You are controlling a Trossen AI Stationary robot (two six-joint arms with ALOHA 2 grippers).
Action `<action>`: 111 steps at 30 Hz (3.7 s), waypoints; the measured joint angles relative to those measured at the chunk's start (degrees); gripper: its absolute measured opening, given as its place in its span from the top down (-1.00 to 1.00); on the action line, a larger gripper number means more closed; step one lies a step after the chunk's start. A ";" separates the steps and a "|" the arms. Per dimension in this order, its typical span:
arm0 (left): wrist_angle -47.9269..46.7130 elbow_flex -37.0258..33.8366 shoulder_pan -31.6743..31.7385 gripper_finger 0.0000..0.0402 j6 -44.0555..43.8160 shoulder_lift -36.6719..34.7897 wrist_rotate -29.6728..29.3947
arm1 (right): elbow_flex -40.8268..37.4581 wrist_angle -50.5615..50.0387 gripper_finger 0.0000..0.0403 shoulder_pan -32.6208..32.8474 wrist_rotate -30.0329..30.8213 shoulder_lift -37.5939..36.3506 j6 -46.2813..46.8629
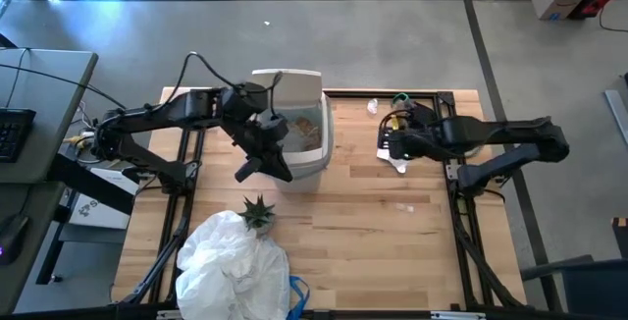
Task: Place trash/remove bag and relplace
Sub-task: Put the brown napkin into the trash bin, then move the trash bin to the top of the table
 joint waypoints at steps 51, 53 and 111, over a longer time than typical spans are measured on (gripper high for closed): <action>-2.16 0.02 -2.69 1.00 -1.14 -8.76 -7.93 | 10.17 70.39 0.95 -2.17 -21.58 17.22 -46.83; -2.19 0.02 -2.69 1.00 -0.75 -8.76 -7.98 | 10.17 69.98 0.86 -2.09 -20.94 17.16 -46.83; -3.13 -1.30 -10.07 1.00 -2.06 -8.13 -2.55 | 28.27 30.57 0.20 5.81 -27.72 17.38 -38.39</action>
